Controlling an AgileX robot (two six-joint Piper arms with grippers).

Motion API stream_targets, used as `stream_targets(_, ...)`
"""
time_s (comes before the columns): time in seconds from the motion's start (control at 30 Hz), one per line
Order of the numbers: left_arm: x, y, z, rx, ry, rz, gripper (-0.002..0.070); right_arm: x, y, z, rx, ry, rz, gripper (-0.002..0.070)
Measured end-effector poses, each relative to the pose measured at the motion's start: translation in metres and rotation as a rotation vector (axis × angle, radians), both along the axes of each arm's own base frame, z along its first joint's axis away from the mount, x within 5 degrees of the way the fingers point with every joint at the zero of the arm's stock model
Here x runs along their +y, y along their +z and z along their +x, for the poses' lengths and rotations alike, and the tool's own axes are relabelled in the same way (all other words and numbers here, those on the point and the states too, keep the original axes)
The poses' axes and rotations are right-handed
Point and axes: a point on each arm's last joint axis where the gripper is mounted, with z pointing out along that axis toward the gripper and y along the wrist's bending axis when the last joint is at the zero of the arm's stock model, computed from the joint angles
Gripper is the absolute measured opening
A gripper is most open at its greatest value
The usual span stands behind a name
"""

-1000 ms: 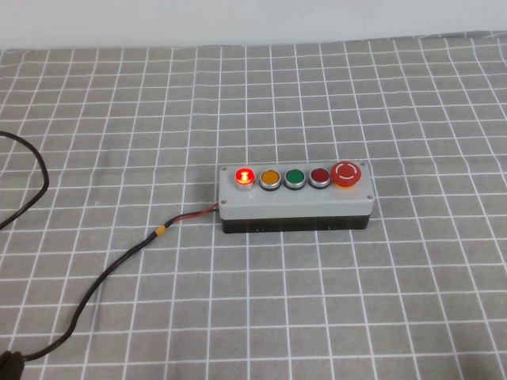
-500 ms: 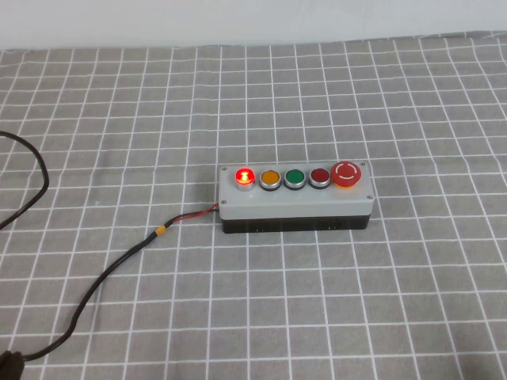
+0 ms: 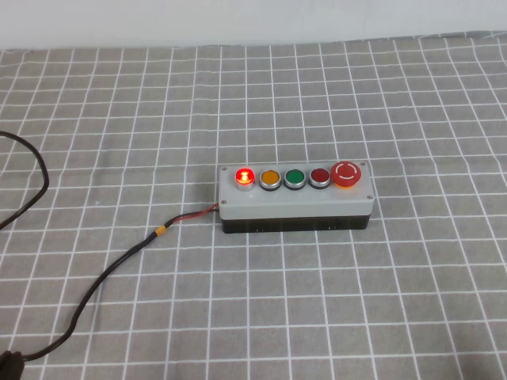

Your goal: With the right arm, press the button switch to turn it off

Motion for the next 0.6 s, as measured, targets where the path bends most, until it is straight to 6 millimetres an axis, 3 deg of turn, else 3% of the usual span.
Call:
stream_targets(0.27, 0.0, 0.0, 0.0, 0.0, 0.0, 0.0, -0.0004, -0.002, 0.008, 0.002, -0.086, -0.026, 0.009, -0.0017)
stream_targets(0.6, 0.0, 0.0, 0.0, 0.0, 0.0, 0.0, -0.0004, -0.018, 0.053, 0.002, -0.582, -0.208, 0.177, -0.0017)
